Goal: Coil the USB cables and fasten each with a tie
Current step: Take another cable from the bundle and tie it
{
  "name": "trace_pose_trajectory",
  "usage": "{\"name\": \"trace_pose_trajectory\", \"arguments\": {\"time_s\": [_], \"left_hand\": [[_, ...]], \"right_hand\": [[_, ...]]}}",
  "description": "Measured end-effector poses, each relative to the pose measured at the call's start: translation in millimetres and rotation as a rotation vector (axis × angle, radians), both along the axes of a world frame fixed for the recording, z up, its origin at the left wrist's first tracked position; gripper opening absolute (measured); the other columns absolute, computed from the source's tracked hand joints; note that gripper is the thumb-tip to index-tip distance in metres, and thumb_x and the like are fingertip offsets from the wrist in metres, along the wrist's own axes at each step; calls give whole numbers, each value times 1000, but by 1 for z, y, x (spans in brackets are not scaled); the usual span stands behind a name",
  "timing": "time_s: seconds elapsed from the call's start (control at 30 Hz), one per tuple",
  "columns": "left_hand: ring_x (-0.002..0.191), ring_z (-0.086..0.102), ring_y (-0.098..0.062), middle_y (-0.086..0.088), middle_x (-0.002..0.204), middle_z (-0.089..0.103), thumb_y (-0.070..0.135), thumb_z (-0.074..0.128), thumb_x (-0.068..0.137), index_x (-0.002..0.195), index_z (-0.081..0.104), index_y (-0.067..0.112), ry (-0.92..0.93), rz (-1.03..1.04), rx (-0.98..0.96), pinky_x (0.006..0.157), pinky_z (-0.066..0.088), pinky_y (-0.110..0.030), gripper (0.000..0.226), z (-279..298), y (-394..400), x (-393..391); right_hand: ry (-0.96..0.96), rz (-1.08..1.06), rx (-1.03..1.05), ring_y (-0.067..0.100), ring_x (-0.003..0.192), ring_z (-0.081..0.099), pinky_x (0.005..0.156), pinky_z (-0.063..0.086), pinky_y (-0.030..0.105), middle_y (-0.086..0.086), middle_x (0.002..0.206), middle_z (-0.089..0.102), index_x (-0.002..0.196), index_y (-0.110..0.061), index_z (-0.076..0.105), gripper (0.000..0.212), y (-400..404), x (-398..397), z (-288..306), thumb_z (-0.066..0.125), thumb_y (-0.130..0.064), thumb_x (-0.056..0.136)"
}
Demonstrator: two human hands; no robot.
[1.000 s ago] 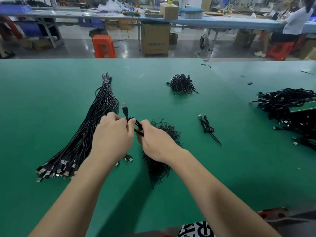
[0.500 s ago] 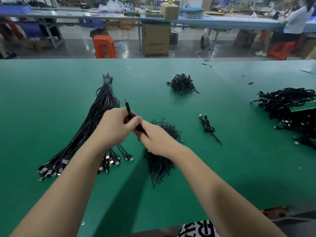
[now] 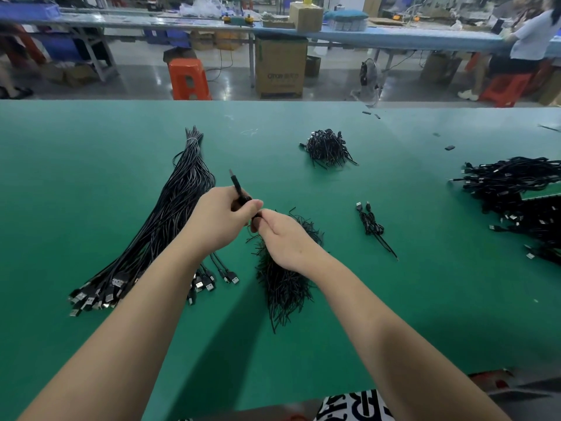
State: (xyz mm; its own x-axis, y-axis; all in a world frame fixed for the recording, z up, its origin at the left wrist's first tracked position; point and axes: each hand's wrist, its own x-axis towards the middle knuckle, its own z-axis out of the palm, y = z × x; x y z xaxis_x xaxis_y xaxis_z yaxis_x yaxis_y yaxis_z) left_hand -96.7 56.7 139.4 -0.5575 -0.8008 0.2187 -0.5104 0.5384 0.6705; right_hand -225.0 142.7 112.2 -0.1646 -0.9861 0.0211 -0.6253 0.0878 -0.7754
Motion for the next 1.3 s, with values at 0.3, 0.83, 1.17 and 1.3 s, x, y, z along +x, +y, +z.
{"name": "trace_pose_trajectory", "arguments": {"time_s": [0.3, 0.83, 1.17, 1.3], "left_hand": [[43, 42, -3, 8, 84, 70, 21, 57, 100, 92, 71, 27, 11, 95, 296, 40, 38, -17, 18, -81, -25, -1], [65, 55, -15, -2, 120, 49, 15, 48, 101, 134, 53, 23, -355, 253, 56, 58, 47, -31, 34, -170, -47, -29], [92, 61, -22, 4, 128, 54, -3, 38, 93, 130, 61, 35, -552, 85, -45, 64, 47, -31, 58, -166, -87, -36], [101, 62, -24, 5, 133, 59, 1, 41, 93, 128, 65, 26, -599, 85, -121, 75, 51, -32, 49, -166, -91, -30]], "right_hand": [[-146, -237, -20, 13, 64, 42, 63, 34, 32, -6, 70, 44, 82, -22, 48, 34, 4, -29, -11, 29, -34, 108], [-284, -241, 23, 12, 64, 39, 72, 41, 41, -9, 70, 40, 83, -22, 50, 34, 10, -40, -26, 32, -36, 107], [-204, -185, 46, 14, 62, 41, 72, 45, 39, -9, 66, 40, 83, -22, 49, 34, 14, -43, -29, 31, -37, 108], [-184, -166, 65, 13, 61, 44, 72, 45, 38, -8, 67, 42, 84, -23, 49, 35, 13, -43, -31, 30, -37, 108]]}}
